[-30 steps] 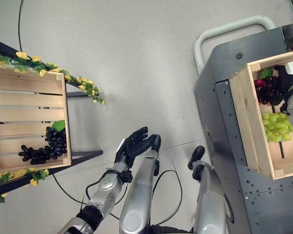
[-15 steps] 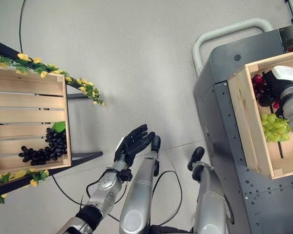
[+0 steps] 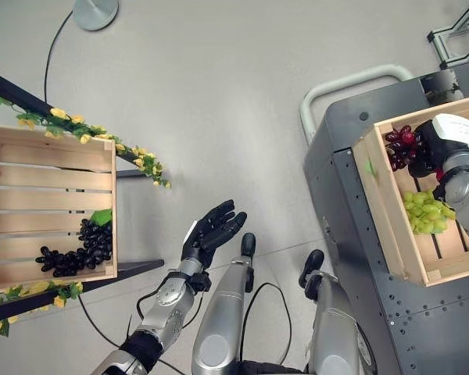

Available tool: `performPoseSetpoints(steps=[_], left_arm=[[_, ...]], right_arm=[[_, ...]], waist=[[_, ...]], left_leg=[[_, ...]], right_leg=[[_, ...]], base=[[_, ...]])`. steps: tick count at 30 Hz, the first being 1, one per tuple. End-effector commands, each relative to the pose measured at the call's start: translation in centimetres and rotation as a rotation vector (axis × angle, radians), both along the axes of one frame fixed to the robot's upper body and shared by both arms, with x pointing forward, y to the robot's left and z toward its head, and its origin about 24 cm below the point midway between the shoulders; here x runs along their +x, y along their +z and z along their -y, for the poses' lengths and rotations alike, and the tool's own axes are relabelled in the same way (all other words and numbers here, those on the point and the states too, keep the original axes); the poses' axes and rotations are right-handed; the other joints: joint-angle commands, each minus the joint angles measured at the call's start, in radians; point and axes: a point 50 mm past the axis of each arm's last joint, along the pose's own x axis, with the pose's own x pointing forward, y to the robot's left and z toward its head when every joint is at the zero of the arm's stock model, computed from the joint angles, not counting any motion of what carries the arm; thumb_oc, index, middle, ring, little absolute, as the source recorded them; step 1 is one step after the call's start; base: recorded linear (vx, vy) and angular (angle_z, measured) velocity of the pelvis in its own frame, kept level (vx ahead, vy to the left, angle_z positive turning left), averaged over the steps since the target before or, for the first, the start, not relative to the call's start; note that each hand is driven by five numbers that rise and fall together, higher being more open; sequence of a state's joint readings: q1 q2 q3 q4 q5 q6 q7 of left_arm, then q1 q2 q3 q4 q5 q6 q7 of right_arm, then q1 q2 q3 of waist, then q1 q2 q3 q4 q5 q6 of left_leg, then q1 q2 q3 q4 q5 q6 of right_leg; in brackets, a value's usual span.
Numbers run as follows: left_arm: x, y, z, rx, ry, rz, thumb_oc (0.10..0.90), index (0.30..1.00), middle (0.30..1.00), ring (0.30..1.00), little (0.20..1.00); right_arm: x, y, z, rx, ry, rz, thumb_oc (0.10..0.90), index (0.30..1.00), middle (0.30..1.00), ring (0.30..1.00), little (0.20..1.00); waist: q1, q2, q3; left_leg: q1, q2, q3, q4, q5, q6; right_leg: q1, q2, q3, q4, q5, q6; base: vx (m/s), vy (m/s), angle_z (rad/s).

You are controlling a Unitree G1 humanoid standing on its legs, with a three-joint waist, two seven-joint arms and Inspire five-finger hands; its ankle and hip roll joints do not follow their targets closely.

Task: Pick up the fruits from the basket on one side to the basket on the other side

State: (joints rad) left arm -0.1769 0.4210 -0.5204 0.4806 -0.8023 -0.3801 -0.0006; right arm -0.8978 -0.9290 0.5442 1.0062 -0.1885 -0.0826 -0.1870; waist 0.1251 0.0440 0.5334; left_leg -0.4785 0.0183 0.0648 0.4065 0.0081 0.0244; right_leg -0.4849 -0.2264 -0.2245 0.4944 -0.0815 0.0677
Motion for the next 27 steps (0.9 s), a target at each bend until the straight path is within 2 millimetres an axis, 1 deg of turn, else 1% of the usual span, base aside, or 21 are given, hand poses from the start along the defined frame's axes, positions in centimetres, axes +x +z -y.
performPoseSetpoints(steps=[1,3,5,7,10,12,13,14,17,19,22,23,25,26,27], left_arm=[[-0.4,1.0,0.3,-0.053,-0.024,0.074,0.800,0.900,0.900,0.900,0.900],[-0.8,0.1,0.3,-0.066,-0.024,0.016,0.800,0.900,0.900,0.900,0.900],[-1.0,-0.3,0.3,-0.081,-0.031,-0.007,0.800,0.900,0.900,0.900,0.900],[-1.1,-0.7,0.6,-0.076,-0.057,-0.038,0.800,0.900,0.900,0.900,0.900],[-1.1,-0.7,1.0,-0.051,-0.076,-0.049,0.800,0.900,0.900,0.900,0.900],[-1.0,-0.6,0.9,-0.042,-0.069,-0.048,0.800,0.900,0.900,0.900,0.900],[-1.0,-0.6,0.9,-0.041,-0.069,-0.047,0.800,0.900,0.900,0.900,0.900],[-0.7,-0.1,1.1,-0.012,-0.077,-0.041,0.800,0.900,0.900,0.900,0.900],[-0.3,0.4,1.4,0.036,-0.128,-0.029,0.800,0.900,0.900,0.900,0.900],[-0.2,0.7,1.6,0.047,-0.160,-0.027,0.800,0.900,0.900,0.900,0.900],[0.1,1.7,1.7,0.090,-0.209,0.020,0.800,0.900,0.900,0.900,0.900],[0.7,2.6,1.6,0.138,-0.223,0.060,0.800,0.900,0.900,0.900,0.900],[0.8,2.9,1.6,0.159,-0.226,0.076,0.800,0.900,0.900,0.900,0.900],[1.6,4.3,1.7,0.231,-0.235,0.134,0.800,0.900,0.900,0.900,0.900],[2.0,5.2,1.5,0.269,-0.245,0.167,0.800,0.900,0.900,0.900,0.900]], right_arm=[[-1.4,7.0,2.0,0.151,-0.029,0.391,0.400,0.300,0.300,0.300,0.300],[-1.8,6.0,2.0,0.254,0.007,0.410,0.400,0.300,0.300,0.300,0.300],[-1.9,5.5,1.8,0.315,0.033,0.414,0.400,0.300,0.300,0.300,0.300],[-2.0,4.6,1.4,0.406,0.075,0.424,0.400,0.300,0.300,0.300,0.300],[-1.9,3.6,0.6,0.503,0.128,0.420,0.400,0.300,0.300,0.300,0.300],[-1.9,3.4,0.1,0.528,0.157,0.413,0.400,0.300,0.300,0.300,0.300],[-1.9,3.4,0.1,0.530,0.158,0.413,0.400,0.300,0.300,0.300,0.300],[-1.8,3.2,-0.6,0.564,0.190,0.413,0.400,0.300,0.300,0.300,0.300],[-1.7,3.5,-1.6,0.563,0.240,0.421,0.400,0.300,0.300,0.300,0.300],[-1.5,3.8,-2.4,0.560,0.278,0.421,0.400,0.300,0.300,0.300,0.300],[-1.3,4.6,-3.9,0.554,0.342,0.435,0.400,0.300,0.300,0.300,0.300],[-1.0,4.9,-4.9,0.530,0.366,0.435,0.400,0.300,0.300,0.300,0.300],[-0.9,5.0,-5.2,0.530,0.374,0.435,0.400,0.300,0.300,0.300,0.300],[-0.8,5.5,-6.0,0.530,0.401,0.445,0.400,0.300,0.300,0.300,0.300],[-0.7,5.9,-6.4,0.527,0.423,0.453,0.400,0.300,0.300,0.300,0.300]], waist=[[-0.014,-0.030,-0.017],[-0.026,-0.041,-0.039],[-0.033,-0.047,-0.058],[-0.042,-0.056,-0.093],[-0.054,-0.067,-0.140],[-0.060,-0.072,-0.166],[-0.060,-0.072,-0.166],[-0.064,-0.079,-0.200],[-0.068,-0.084,-0.243],[-0.071,-0.083,-0.269],[-0.072,-0.079,-0.305],[-0.072,-0.078,-0.328],[-0.072,-0.077,-0.334],[-0.070,-0.074,-0.353],[-0.067,-0.073,-0.364]], left_leg=[[0.094,0.026,0.040,0.077,-0.122,-0.007],[0.148,0.037,0.052,0.055,-0.123,-0.016],[0.181,0.042,0.058,0.037,-0.123,-0.021],[0.236,0.048,0.062,0.002,-0.122,-0.027],[0.309,0.055,0.071,-0.047,-0.119,-0.033],[0.341,0.058,0.074,-0.070,-0.119,-0.035],[0.344,0.058,0.074,-0.072,-0.118,-0.035],[0.379,0.057,0.076,-0.095,-0.120,-0.038],[0.424,0.055,0.072,-0.130,-0.116,-0.041],[0.446,0.054,0.069,-0.150,-0.111,-0.042],[0.479,0.047,0.060,-0.187,-0.101,-0.044],[0.497,0.045,0.060,-0.218,-0.091,-0.047],[0.505,0.045,0.059,-0.231,-0.085,-0.047],[0.523,0.043,0.051,-0.269,-0.071,-0.051],[0.532,0.043,0.045,-0.293,-0.064,-0.053]], right_leg=[[0.107,0.023,-0.020,0.002,0.007,-0.038],[0.166,0.026,-0.014,-0.038,0.008,-0.038],[0.201,0.026,-0.010,-0.065,0.011,-0.037],[0.263,0.028,-0.002,-0.115,0.015,-0.035],[0.336,0.033,0.006,-0.168,0.016,-0.031],[0.370,0.036,0.010,-0.192,0.015,-0.030],[0.373,0.037,0.010,-0.194,0.015,-0.030],[0.416,0.043,0.012,-0.226,0.014,-0.028],[0.464,0.051,0.015,-0.265,0.017,-0.027],[0.485,0.056,0.020,-0.284,0.021,-0.025],[0.513,0.060,0.026,-0.317,0.031,-0.018],[0.527,0.064,0.030,-0.341,0.041,-0.012],[0.534,0.065,0.030,-0.351,0.045,-0.010],[0.550,0.067,0.029,-0.380,0.057,-0.002],[0.558,0.067,0.027,-0.396,0.064,0.003]], base=[[0.10,0.047,-0.09],[0.12,0.048,-0.12],[0.11,0.040,-0.13],[0.15,0.040,-0.13],[0.16,0.019,-0.12],[0.11,0.009,-0.15],[0.16,-0.003,-0.15],[0.14,-0.006,-0.06],[0.15,-0.002,-0.04],[0.10,0.021,-0.04],[0.07,0.031,0.01],[0.05,0.029,0.02],[0.02,0.010,0.00],[0.00,0.000,0.00],[0.00,0.017,0.08]])
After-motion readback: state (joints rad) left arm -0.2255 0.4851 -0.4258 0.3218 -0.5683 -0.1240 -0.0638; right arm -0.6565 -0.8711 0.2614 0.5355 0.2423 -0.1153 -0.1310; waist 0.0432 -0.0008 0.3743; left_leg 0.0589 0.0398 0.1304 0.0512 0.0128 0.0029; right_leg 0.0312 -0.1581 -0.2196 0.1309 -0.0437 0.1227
